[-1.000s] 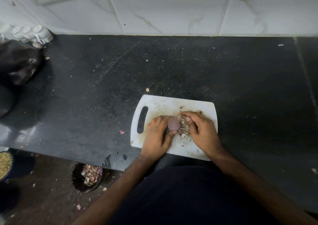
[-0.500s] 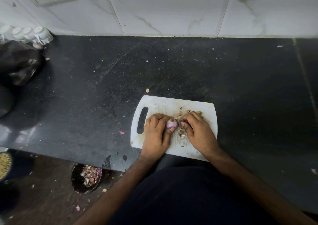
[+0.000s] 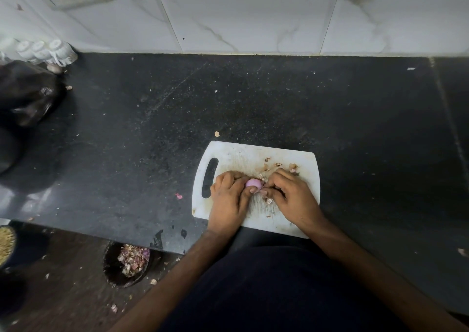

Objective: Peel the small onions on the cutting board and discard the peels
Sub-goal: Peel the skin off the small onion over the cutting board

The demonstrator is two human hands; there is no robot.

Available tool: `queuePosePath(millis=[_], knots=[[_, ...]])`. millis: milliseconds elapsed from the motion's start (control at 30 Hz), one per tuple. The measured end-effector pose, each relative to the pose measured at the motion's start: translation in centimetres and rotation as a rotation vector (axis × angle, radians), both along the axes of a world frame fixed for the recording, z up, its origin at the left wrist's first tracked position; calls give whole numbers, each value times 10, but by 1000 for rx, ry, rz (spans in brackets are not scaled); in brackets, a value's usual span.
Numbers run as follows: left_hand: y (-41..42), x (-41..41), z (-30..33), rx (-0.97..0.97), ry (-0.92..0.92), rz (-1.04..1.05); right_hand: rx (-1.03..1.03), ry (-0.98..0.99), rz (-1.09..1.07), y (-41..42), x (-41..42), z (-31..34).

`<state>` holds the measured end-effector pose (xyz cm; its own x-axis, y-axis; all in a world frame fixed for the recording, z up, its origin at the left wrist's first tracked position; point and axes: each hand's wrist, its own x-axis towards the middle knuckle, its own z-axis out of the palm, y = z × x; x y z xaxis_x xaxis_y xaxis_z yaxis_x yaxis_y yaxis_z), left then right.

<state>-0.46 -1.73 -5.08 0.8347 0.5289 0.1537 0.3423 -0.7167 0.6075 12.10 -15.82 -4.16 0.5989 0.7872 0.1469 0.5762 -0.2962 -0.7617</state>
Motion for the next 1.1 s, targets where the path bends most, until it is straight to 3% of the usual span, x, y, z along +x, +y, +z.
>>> queuePosePath(millis=[267,533,700,800,1100], knots=[[-2,1,2,-10,7,33,53,36,-220,1,2,-1],[-1,2,2,-74,-30,35,-42,-74,67,0,-3,-3],[-2,-3,11,-140,-75,6,25,47,-31,2,1,0],[-3,-3,9,-14,11,-125,44,97,-33,2,3,1],[0,-3,0,29,-8,-50,53,29,-253,-1,1,1]])
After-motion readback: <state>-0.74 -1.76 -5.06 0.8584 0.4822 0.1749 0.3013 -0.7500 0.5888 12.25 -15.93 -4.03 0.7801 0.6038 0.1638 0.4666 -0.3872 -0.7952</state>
